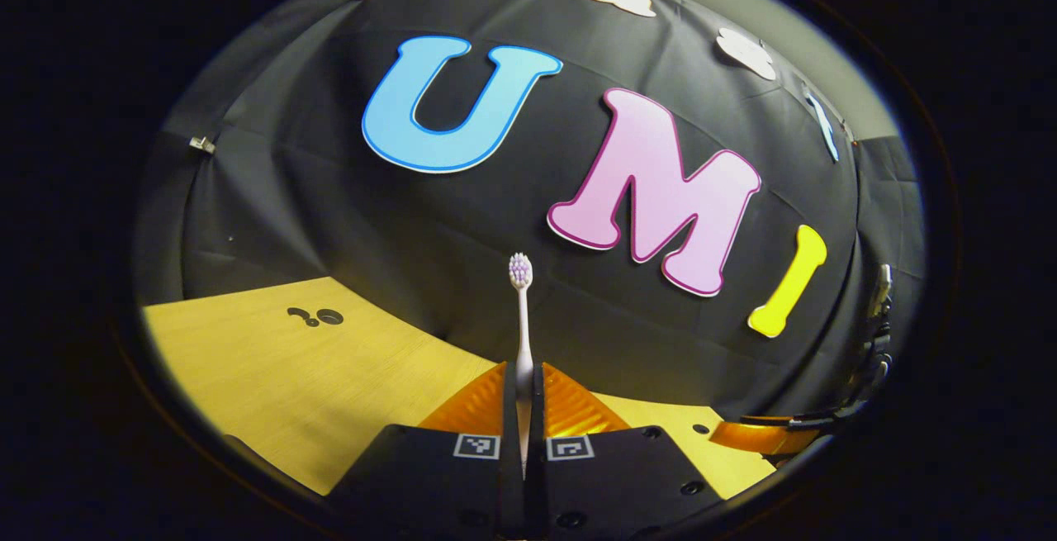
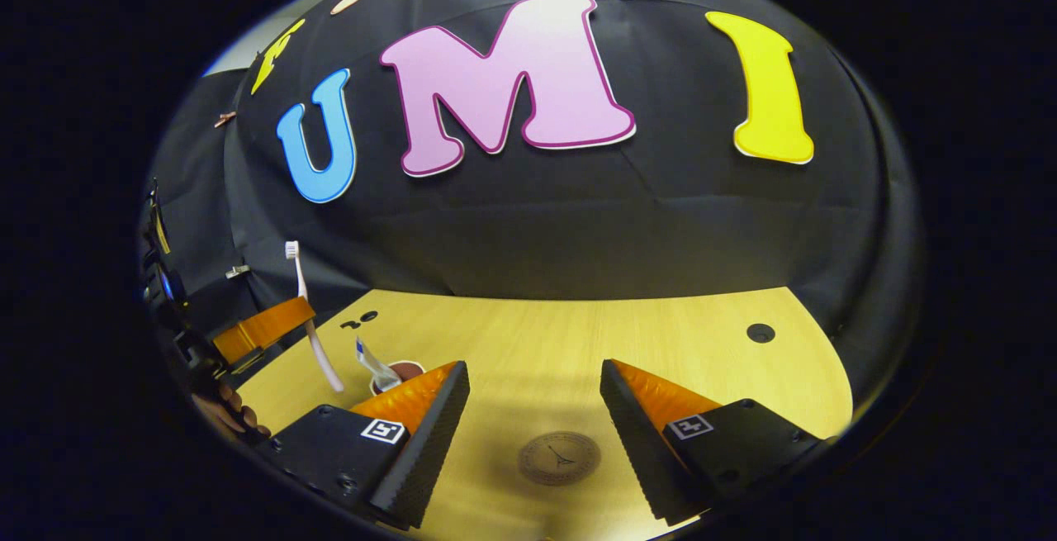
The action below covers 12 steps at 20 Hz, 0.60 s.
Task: Put the toothbrush and toothpaste on the desktop into the cup, then pick up the cup and place it on the coaster on the desktop.
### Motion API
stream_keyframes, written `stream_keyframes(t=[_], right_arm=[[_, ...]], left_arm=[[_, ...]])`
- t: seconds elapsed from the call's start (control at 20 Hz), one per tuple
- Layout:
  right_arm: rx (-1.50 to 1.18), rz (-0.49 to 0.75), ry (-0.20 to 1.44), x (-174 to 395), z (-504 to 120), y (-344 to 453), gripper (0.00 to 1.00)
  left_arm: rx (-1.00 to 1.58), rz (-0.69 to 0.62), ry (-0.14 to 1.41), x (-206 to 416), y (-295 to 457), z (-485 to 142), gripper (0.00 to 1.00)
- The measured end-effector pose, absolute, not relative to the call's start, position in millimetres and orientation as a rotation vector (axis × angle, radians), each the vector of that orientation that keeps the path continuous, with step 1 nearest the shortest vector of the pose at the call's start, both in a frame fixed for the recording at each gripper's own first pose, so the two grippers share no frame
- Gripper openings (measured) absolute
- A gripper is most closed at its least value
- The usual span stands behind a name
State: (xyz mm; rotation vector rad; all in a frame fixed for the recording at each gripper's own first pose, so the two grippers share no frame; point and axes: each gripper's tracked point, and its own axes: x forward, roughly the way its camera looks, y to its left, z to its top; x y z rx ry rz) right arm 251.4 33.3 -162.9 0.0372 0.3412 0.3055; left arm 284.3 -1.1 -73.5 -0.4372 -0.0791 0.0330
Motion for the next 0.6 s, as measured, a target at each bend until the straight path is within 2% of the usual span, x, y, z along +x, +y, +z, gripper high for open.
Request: stream_keyframes(t=[0.05, 0.1, 0.15, 0.2, 0.25, 0.6], right_arm=[[0.029, 0.297, 0.344, 250, -165, 27, 0.98], [0.025, 0.291, 0.347, 248, -167, 21, 0.98], [0.024, 0.285, 0.35, 247, -169, 16, 0.98], [0.023, 0.28, 0.353, 246, -171, 11, 0.98], [0.021, 0.274, 0.355, 244, -172, 6, 0.98], [-0.008, 0.243, 0.383, 231, -188, -22, 0.98]], left_arm=[[-0.445, 0.036, -0.088, 290, -1, -76, 0.06], [-0.447, 0.042, -0.098, 294, 0, -80, 0.11], [-0.446, 0.045, -0.109, 297, -1, -83, 0.06], [-0.442, 0.045, -0.117, 300, -3, -86, 0.11], [-0.438, 0.044, -0.125, 302, -4, -90, 0.06], [-0.372, 0.054, -0.147, 314, -17, -119, 0.06]])
